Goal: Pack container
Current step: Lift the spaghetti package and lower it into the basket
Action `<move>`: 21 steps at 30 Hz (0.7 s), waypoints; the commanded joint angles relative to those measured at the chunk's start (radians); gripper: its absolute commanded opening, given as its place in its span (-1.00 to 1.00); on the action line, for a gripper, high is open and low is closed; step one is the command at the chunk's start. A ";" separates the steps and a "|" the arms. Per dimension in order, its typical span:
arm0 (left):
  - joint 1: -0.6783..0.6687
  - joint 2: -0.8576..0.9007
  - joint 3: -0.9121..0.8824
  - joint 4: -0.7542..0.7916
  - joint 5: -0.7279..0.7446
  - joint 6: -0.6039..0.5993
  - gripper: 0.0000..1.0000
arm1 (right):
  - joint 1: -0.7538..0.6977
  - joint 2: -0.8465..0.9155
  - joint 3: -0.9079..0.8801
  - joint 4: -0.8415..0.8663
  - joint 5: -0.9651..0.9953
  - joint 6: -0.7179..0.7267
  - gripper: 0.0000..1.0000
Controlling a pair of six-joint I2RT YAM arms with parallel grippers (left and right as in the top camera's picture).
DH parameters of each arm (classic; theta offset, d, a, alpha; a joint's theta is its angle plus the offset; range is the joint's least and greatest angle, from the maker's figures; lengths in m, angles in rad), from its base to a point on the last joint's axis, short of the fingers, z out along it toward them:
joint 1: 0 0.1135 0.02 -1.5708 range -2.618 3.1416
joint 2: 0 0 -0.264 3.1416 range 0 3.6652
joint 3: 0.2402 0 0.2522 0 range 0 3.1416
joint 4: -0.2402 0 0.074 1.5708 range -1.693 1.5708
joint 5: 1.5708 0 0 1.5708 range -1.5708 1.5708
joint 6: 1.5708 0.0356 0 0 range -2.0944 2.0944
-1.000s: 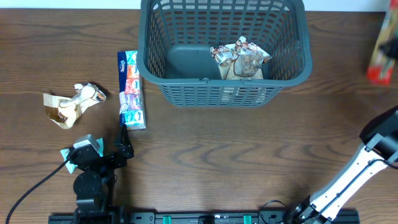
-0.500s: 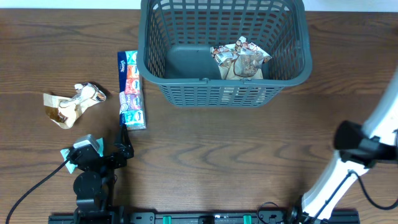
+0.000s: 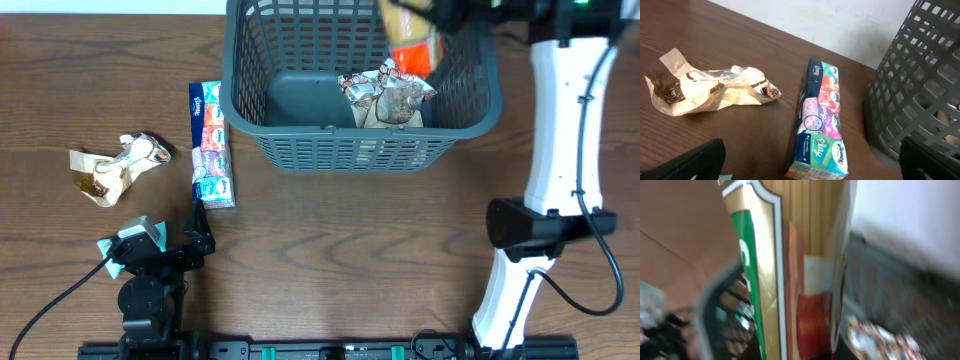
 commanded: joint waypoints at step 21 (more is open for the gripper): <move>0.004 -0.006 -0.016 -0.029 0.018 0.017 0.96 | 0.084 -0.021 -0.476 -0.039 0.482 -0.443 -0.98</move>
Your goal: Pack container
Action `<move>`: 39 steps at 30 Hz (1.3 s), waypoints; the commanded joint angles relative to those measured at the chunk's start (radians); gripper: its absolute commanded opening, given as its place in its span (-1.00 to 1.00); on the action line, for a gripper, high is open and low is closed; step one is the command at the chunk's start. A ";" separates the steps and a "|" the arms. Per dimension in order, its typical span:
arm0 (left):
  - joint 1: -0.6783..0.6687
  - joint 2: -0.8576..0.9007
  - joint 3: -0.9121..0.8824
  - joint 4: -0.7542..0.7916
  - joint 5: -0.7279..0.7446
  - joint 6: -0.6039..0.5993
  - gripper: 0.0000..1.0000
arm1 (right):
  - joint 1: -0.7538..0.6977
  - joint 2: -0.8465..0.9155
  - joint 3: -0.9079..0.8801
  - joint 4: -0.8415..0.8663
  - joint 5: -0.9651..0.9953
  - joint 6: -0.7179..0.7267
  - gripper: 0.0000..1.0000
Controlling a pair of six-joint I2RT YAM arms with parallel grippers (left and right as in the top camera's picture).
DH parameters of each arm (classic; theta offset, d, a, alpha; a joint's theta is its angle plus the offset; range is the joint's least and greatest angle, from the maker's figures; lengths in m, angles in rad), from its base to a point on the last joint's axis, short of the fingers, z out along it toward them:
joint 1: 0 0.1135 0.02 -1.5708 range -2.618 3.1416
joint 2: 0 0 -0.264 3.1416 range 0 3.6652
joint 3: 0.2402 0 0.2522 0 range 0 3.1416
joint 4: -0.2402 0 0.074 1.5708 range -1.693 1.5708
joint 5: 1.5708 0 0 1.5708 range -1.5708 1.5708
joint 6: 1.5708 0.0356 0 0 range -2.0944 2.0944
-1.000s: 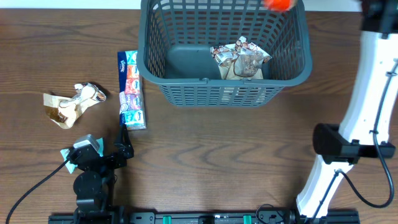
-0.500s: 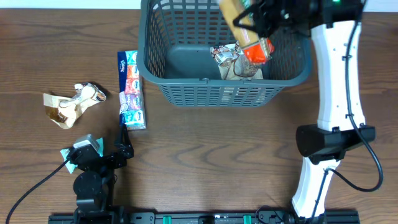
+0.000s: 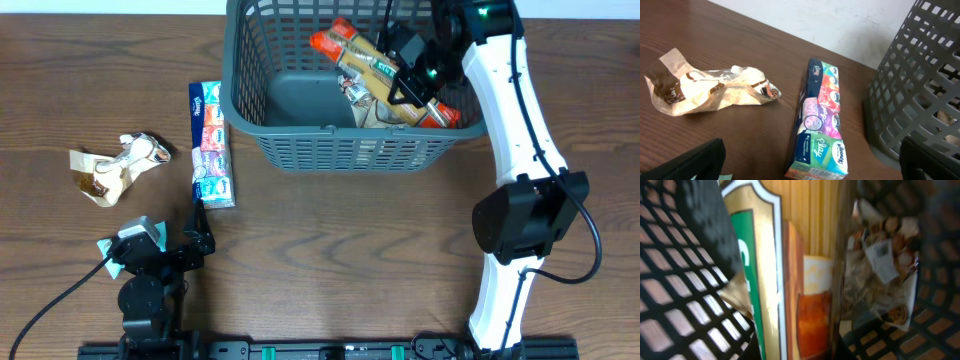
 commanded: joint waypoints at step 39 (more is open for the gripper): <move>0.004 -0.006 -0.016 -0.029 0.018 0.017 0.96 | -0.142 -0.024 0.793 0.174 0.429 0.354 0.99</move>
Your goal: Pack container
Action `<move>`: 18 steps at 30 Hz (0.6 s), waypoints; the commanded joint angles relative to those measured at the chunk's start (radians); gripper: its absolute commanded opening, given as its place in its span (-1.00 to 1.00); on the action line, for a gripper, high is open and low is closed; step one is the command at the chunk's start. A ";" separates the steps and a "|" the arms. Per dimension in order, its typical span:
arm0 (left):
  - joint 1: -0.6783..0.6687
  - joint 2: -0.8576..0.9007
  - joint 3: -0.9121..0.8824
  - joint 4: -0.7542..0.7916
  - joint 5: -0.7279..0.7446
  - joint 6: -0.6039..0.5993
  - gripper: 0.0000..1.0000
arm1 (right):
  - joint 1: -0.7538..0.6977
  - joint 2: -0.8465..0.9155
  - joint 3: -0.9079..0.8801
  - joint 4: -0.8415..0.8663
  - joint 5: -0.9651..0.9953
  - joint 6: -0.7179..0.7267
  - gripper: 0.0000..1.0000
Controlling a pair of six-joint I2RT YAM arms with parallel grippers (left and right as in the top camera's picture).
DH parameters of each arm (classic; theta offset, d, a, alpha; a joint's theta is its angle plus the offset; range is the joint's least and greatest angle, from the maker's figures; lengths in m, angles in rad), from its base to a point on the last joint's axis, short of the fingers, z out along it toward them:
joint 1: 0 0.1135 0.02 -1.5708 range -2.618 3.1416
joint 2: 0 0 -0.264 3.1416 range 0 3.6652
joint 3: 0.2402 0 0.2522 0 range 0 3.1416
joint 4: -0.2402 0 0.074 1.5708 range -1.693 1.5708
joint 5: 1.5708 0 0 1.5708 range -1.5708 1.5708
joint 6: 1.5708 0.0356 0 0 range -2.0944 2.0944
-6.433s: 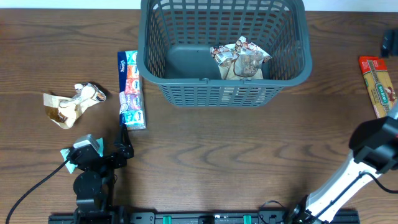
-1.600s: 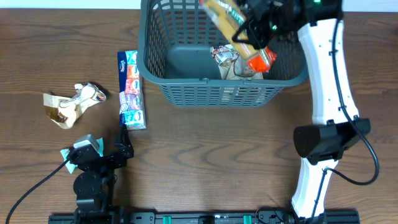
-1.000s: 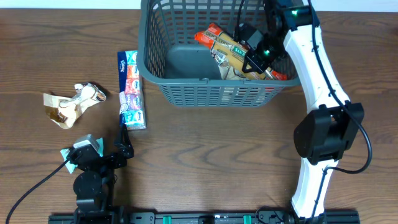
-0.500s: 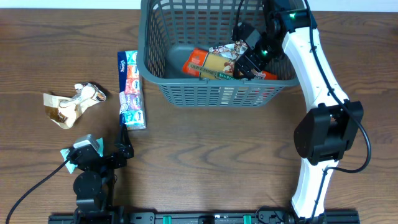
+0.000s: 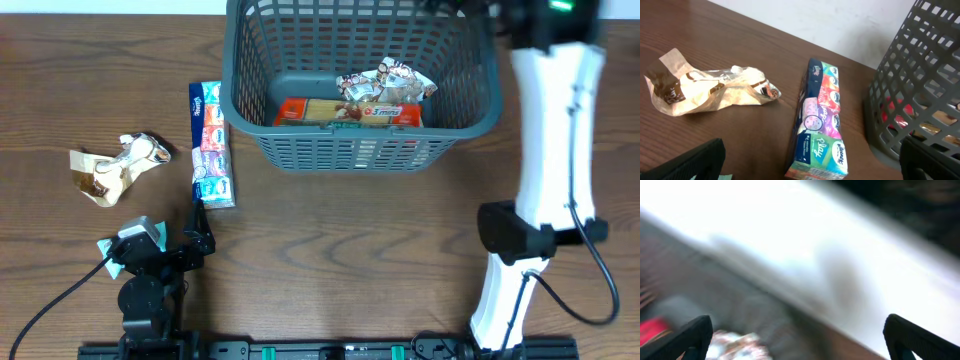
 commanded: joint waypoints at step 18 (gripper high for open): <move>0.004 -0.006 -0.016 -0.029 0.018 0.017 0.96 | -0.681 -0.027 0.172 -0.445 0.259 0.597 0.98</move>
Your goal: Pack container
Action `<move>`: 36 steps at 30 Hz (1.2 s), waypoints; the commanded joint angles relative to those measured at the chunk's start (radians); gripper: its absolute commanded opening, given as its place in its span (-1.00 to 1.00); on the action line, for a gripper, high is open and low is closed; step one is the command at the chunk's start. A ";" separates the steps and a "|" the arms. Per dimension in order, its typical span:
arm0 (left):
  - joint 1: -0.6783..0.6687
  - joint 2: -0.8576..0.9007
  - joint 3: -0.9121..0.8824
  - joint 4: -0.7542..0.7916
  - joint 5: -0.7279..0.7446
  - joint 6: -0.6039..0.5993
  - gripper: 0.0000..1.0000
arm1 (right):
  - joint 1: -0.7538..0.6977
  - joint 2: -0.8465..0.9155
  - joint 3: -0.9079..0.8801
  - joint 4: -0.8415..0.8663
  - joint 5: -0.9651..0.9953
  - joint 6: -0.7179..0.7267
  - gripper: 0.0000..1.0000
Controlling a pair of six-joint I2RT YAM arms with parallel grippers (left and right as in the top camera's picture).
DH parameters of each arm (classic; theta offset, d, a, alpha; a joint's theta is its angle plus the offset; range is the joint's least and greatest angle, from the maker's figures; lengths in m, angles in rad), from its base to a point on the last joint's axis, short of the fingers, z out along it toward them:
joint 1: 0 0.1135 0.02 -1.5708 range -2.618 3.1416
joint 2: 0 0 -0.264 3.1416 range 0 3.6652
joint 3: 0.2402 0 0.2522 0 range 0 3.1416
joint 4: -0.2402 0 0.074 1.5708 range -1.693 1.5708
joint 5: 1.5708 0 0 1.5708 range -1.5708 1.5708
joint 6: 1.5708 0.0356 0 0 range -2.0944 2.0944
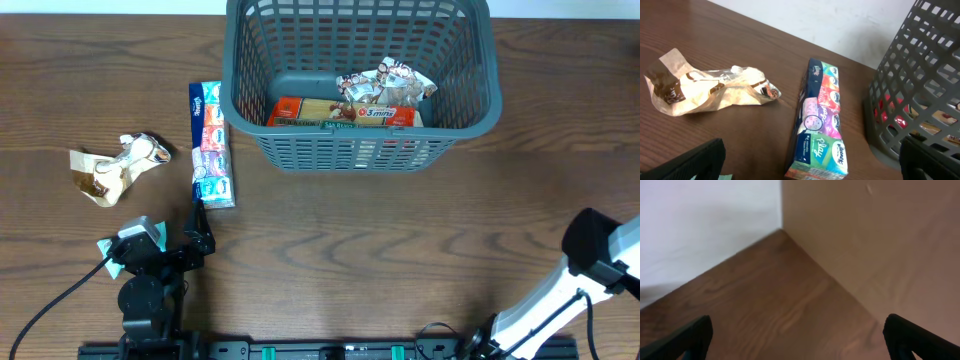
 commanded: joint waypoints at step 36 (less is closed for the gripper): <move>0.004 0.676 0.941 -0.623 0.143 0.448 0.96 | -0.037 0.030 -0.141 -0.002 -0.038 0.105 0.98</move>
